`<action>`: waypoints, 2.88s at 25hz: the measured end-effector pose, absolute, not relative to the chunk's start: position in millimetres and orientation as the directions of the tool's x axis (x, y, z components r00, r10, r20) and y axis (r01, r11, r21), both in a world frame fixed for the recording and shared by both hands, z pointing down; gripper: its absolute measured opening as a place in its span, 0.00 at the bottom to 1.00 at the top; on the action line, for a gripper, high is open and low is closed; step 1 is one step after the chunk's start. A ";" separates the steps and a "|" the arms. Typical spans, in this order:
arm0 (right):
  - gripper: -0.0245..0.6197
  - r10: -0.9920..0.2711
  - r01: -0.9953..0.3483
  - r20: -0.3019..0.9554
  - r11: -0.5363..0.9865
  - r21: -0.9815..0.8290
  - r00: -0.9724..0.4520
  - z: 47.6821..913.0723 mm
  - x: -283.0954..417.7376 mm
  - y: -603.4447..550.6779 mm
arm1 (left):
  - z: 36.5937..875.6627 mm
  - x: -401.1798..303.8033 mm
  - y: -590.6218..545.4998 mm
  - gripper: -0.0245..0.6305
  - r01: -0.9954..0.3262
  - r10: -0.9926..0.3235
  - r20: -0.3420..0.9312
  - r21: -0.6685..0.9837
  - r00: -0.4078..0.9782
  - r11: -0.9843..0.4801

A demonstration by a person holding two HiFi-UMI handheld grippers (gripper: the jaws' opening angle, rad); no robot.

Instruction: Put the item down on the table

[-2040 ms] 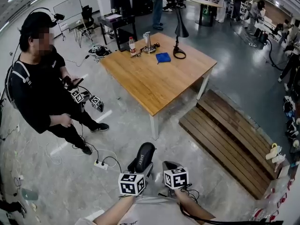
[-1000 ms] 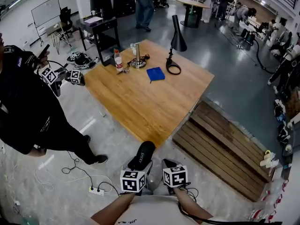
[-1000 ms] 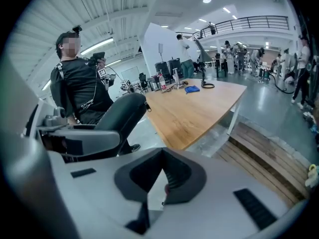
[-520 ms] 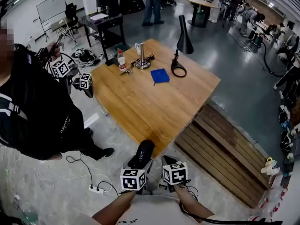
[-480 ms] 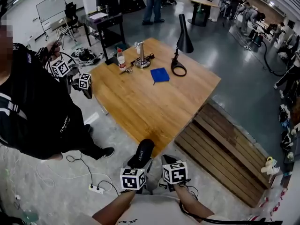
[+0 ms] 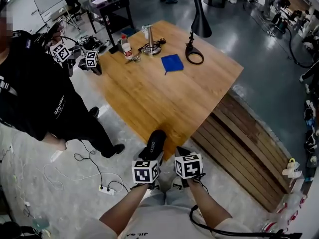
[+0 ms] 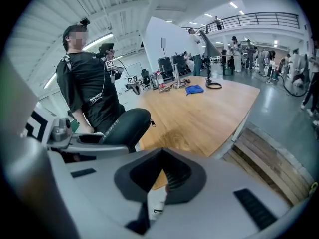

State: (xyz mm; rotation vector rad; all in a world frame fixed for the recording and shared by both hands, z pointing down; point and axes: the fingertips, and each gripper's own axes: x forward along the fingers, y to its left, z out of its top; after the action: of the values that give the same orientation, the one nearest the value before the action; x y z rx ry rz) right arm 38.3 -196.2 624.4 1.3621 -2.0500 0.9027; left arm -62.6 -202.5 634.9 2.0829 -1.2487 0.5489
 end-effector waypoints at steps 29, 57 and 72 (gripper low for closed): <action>0.04 -0.461 -0.900 0.779 0.309 -0.309 -0.426 714.5 13.5 -257.3 | 774.4 -58.9 -362.5 0.56 -0.923 -0.506 0.778 0.252 0.372 -0.291; 0.04 -0.488 -0.895 0.756 0.317 -0.314 -0.438 705.6 2.2 -257.8 | 724.5 -80.8 -348.6 0.66 -0.896 -0.552 0.718 0.241 0.424 -0.374; 0.04 -0.531 -0.892 0.721 0.335 -0.304 -0.445 625.6 16.5 -186.6 | 631.5 -104.5 -224.7 0.17 -0.937 -0.662 0.662 0.237 0.350 -0.258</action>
State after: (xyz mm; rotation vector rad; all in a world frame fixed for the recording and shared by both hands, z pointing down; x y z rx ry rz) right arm 16.5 -186.6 625.6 1.2443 -2.1011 0.9472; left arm -104.5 -224.7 631.5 2.0119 -1.3876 0.5865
